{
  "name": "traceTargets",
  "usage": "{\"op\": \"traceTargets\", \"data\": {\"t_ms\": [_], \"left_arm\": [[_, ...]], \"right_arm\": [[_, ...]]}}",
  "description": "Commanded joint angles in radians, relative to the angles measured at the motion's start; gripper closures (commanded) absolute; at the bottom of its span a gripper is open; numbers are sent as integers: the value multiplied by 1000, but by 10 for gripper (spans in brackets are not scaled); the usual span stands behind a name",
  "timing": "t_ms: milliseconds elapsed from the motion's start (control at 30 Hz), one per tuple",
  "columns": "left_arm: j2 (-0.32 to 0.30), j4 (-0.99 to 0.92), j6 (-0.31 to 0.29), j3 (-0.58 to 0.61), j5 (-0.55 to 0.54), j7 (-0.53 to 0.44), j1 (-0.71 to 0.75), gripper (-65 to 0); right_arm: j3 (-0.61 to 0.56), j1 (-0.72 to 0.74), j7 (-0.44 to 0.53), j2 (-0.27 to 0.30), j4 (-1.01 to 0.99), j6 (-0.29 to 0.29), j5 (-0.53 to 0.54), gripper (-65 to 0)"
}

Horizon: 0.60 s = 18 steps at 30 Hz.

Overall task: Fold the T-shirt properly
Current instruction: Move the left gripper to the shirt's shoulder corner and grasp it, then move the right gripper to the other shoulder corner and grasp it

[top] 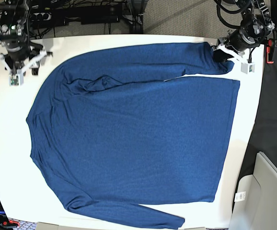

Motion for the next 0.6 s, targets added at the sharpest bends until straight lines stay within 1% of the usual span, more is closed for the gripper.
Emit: {"op": "traceTargets", "data": {"t_ms": [0, 67, 167, 233, 300, 400, 567], "left_arm": [[-9, 4, 12, -4, 26, 32, 8, 0], [-9, 4, 12, -4, 26, 32, 8, 0], [-9, 4, 12, -4, 26, 32, 9, 0], [-9, 4, 12, -4, 28, 32, 9, 0], [-9, 4, 12, -4, 28, 32, 9, 0], [-9, 4, 12, -4, 26, 32, 9, 0], [-9, 4, 12, -4, 28, 32, 9, 0]], "right_arm": [[7, 23, -17, 7, 0, -4, 23, -255], [9, 48, -51, -22, -32, -4, 66, -258], [32, 56, -59, -59, -60, -4, 149, -323], [46, 62, -59, -94, -100, -4, 221, -363], [61, 85, -59, -112, -152, -4, 274, -367], [70, 112, -59, -131, -233, -4, 322, -367], [67, 145, -59, -135, -304, -4, 336, -366]]}}
